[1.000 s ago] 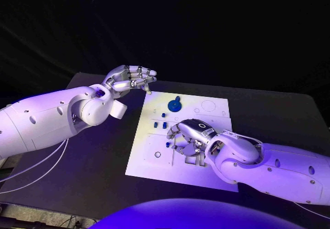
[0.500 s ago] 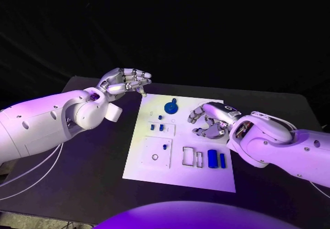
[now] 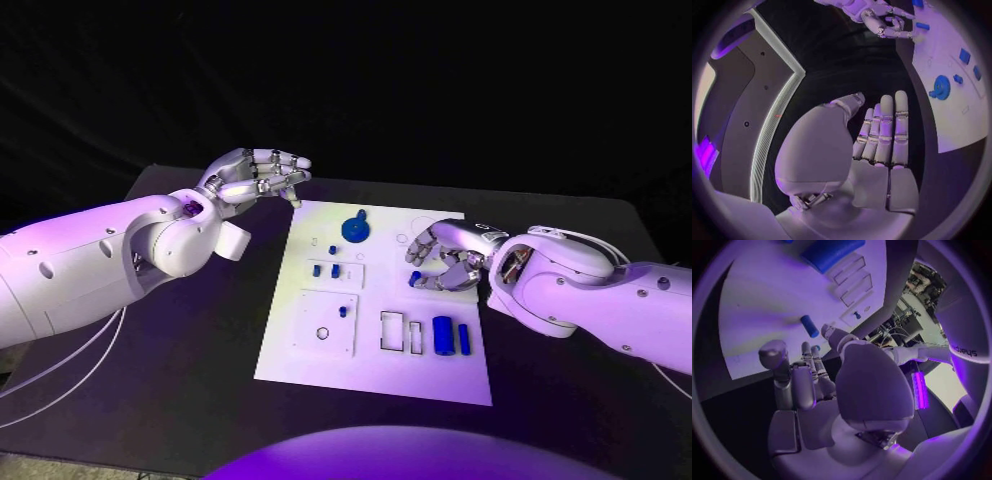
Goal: Assemble the parts on the task board
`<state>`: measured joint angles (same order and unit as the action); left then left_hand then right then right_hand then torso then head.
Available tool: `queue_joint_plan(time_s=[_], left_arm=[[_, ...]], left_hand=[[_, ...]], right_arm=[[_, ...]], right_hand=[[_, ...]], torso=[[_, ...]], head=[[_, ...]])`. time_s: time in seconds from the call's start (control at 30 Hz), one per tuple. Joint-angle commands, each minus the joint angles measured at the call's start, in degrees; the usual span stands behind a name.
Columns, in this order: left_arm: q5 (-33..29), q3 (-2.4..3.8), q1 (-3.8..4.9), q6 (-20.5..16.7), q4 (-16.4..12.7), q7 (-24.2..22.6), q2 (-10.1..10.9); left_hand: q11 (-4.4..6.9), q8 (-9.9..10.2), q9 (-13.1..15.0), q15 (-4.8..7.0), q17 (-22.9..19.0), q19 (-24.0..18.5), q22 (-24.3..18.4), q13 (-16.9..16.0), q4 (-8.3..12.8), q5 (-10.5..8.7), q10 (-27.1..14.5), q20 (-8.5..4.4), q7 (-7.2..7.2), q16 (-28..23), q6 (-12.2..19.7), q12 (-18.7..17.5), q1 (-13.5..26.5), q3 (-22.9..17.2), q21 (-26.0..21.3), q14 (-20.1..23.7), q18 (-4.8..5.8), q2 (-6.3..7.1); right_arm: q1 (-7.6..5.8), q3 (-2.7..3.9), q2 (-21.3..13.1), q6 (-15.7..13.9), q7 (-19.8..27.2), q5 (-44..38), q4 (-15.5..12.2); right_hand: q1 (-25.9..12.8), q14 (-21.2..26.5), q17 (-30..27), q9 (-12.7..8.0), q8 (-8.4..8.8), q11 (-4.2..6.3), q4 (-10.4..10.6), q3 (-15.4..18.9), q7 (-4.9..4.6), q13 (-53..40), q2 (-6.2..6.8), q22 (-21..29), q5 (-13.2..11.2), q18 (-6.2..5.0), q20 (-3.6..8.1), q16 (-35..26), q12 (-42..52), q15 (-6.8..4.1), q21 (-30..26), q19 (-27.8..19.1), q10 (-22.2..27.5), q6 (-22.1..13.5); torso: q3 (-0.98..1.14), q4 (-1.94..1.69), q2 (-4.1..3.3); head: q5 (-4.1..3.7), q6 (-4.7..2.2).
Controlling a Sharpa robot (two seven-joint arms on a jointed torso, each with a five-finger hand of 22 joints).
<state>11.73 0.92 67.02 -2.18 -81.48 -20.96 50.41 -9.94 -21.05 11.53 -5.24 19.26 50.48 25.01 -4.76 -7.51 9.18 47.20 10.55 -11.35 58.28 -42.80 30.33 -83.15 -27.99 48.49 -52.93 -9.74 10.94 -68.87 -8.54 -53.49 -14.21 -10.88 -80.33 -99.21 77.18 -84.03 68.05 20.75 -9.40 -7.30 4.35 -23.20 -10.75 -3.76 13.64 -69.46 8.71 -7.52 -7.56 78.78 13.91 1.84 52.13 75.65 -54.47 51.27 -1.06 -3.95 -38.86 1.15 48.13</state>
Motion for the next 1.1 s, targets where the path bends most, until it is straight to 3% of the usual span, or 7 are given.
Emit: queue_joint_plan(time_s=[0.03,0.3,0.33,0.43,0.73,1.1], left_arm=[[-1.0,0.02,0.02,0.8,-0.1,0.1,0.0],[-2.0,0.01,0.03,1.0,-0.1,0.3,0.1],[-2.1,0.01,0.03,1.0,-0.1,0.4,0.1],[-2.3,0.01,0.03,1.1,-0.1,0.4,0.2],[-2.3,0.01,0.03,1.7,-0.1,1.2,0.2],[-1.5,0.01,0.03,2.2,-0.1,1.7,0.2]], left_hand=[[0.14,0.1,-0.1,-0.11,0.0,-0.4,0.1,0.0,0.3,-0.02,-0.4,-0.11,-2.39,-0.2,0.4,-0.1,0.2,0.1,0.3,0.1,-0.76,0.28],[0.12,0.1,-0.1,-0.14,0.0,-0.5,0.1,0.0,0.3,-0.09,-0.4,-0.08,-2.41,-0.2,0.4,-0.1,0.4,0.1,0.3,0.1,-0.74,0.3],[0.11,0.0,-0.1,-0.17,0.0,-0.5,0.1,0.0,0.2,-0.13,-0.4,-0.06,-2.43,-0.2,0.4,-0.1,0.5,0.2,0.3,0.1,-0.74,0.26],[0.09,0.0,-0.1,-0.21,0.0,-0.5,0.0,0.0,0.1,-0.19,-0.4,-0.01,-2.44,-0.2,0.4,0.0,0.8,0.3,0.3,0.1,-0.73,0.23],[0.07,-0.2,0.0,-0.26,0.1,-0.6,-0.1,0.0,-0.3,-0.24,-0.5,0.09,-2.45,-0.2,0.5,0.1,1.4,0.3,0.1,0.1,-0.74,-0.06],[0.06,-0.2,-0.1,-0.3,0.1,-0.6,-0.2,0.0,-0.4,-0.31,-0.6,0.13,-2.45,-0.2,0.5,0.2,1.6,0.4,0.0,0.2,-0.74,-0.06]], right_arm=[[0.21,-0.05,0.4,4.2,-0.4,-1.4,0.3],[0.82,-0.13,1.5,3.3,-1.3,-2.2,1.0],[0.86,-0.13,1.6,3.2,-1.4,-2.4,1.0],[0.98,-0.14,1.7,2.8,-1.6,-3.4,1.2],[1.29,-0.16,2.0,1.7,-2.5,-4.8,1.4],[1.54,-0.18,1.8,1.7,-3.5,-7.2,1.0]], right_hand=[[0.9,-1.0,-0.1,-0.3,0.29,0.5,0.6,1.7,0.5,0.0,-0.59,0.1,0.3,0.18,0.07,-0.2,-0.3,-0.03,-0.2,0.2,-0.1,0.2],[2.4,-1.3,0.5,-0.8,0.21,0.95,1.5,1.7,1.01,0.0,-2.14,-0.1,-0.1,0.3,0.41,0.2,0.0,-0.41,0.2,0.8,-1.9,1.2],[2.9,-1.4,0.7,-0.9,0.01,1.13,2.0,0.3,1.23,0.1,-3.09,-0.3,-1.0,0.37,0.62,0.4,-0.1,-0.64,0.5,1.1,-2.9,2.0],[3.4,-1.5,0.7,-1.3,-0.22,1.16,2.6,-2.4,1.13,0.2,-3.51,-0.5,-2.3,0.46,0.73,0.5,-0.7,-0.64,0.8,1.4,-4.0,3.4],[4.2,-1.5,0.7,-1.8,-0.42,1.18,2.5,-8.9,1.15,0.2,-3.18,-0.8,-4.0,0.49,0.86,0.7,-2.5,-0.7,0.8,1.6,-5.5,5.1],[3.5,-1.5,0.6,-1.9,-0.44,1.04,2.1,-10.3,1.09,0.2,-1.63,-0.8,-4.0,0.45,0.81,0.7,-3.4,-0.6,0.5,1.5,-5.4,5.3]], torso=[[-0.01,0.04,-0.13],[0.04,-0.01,-0.13],[0.05,0.01,-0.11],[0.05,0.0,-0.09],[0.12,0.07,-0.11],[0.07,0.06,-0.09]], head=[[0.18,-0.11],[0.22,0.06],[0.22,0.07],[0.22,0.1],[0.44,0.16],[0.47,0.18]])
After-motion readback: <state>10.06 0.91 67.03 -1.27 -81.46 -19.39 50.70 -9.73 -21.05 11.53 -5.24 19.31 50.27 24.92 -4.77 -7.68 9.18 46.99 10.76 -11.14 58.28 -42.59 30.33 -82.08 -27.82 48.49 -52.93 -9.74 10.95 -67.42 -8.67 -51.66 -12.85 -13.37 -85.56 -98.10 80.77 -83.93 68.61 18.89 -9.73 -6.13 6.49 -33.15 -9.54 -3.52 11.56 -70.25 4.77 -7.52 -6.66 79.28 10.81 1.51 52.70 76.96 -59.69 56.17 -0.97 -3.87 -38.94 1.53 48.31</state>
